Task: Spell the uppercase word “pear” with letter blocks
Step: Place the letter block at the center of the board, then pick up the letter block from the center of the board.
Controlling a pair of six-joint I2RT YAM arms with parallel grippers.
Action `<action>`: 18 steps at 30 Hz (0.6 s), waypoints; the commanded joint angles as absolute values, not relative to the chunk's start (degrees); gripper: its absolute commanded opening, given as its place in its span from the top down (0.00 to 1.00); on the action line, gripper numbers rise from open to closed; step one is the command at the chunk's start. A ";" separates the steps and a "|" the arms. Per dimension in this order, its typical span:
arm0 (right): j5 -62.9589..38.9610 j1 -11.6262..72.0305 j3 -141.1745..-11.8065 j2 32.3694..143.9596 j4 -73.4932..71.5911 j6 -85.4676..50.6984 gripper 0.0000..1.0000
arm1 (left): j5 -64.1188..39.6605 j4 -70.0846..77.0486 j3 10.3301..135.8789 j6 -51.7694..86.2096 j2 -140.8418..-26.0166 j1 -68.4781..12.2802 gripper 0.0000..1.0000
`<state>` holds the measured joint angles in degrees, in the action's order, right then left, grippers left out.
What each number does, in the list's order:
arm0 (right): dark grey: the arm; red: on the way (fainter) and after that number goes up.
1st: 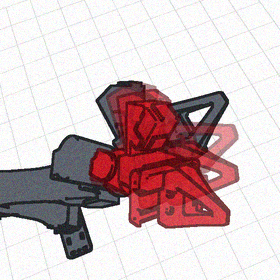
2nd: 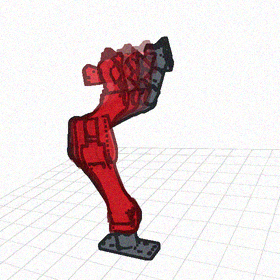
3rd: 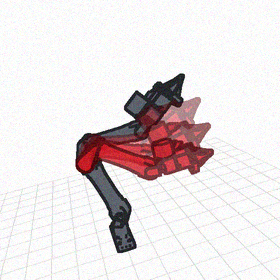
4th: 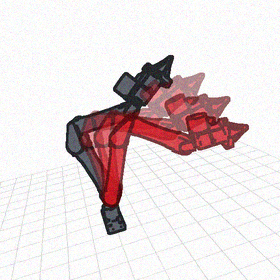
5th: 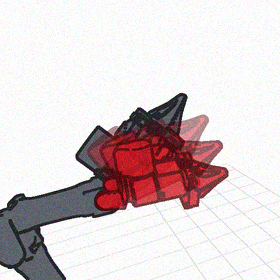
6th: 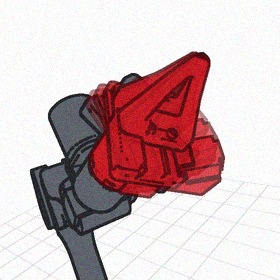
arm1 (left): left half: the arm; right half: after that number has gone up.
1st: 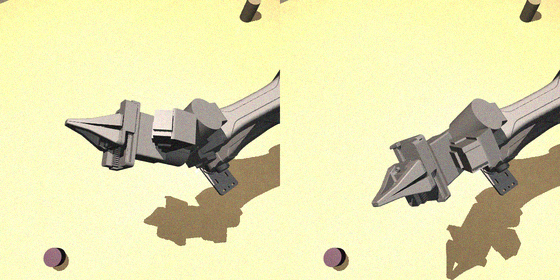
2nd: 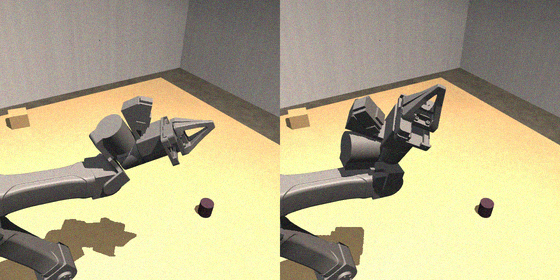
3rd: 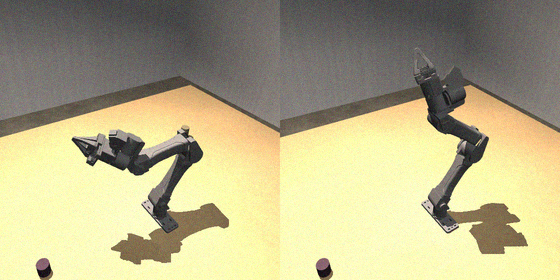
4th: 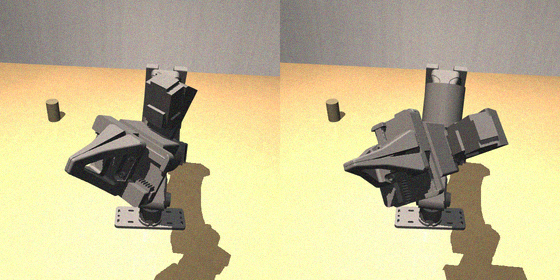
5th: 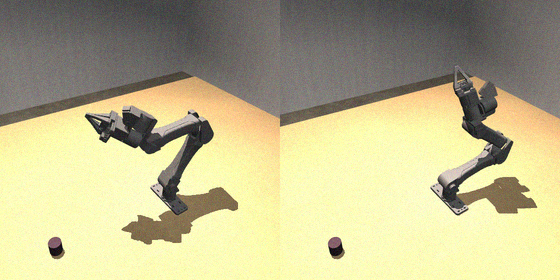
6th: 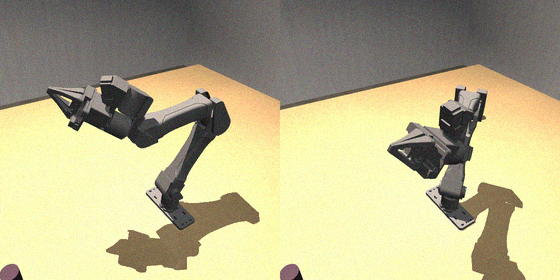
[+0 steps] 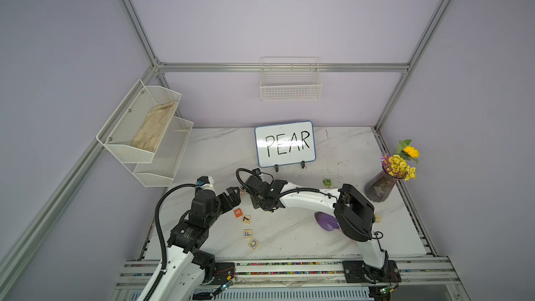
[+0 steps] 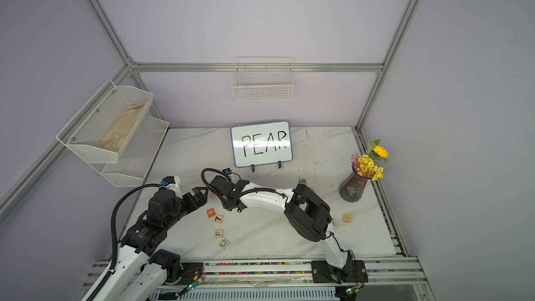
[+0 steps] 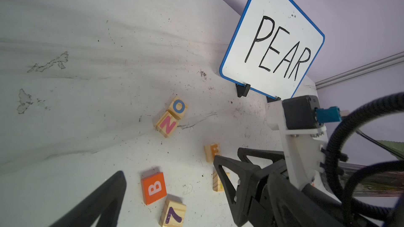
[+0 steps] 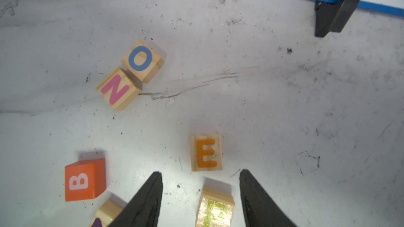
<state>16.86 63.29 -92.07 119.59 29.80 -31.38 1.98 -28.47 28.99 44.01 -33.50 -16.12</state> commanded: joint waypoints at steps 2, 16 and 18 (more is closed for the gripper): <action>16.47 63.02 -94.15 122.35 32.87 -30.10 0.42 | 2.11 -25.29 26.28 45.26 -32.97 -15.47 0.00; 15.07 63.00 -96.04 127.05 33.31 -30.41 0.47 | 0.98 -25.09 25.88 45.35 -33.40 -14.94 0.00; 15.28 62.97 -96.32 127.43 33.31 -30.50 0.48 | 0.88 -25.05 25.88 45.27 -33.41 -14.86 0.00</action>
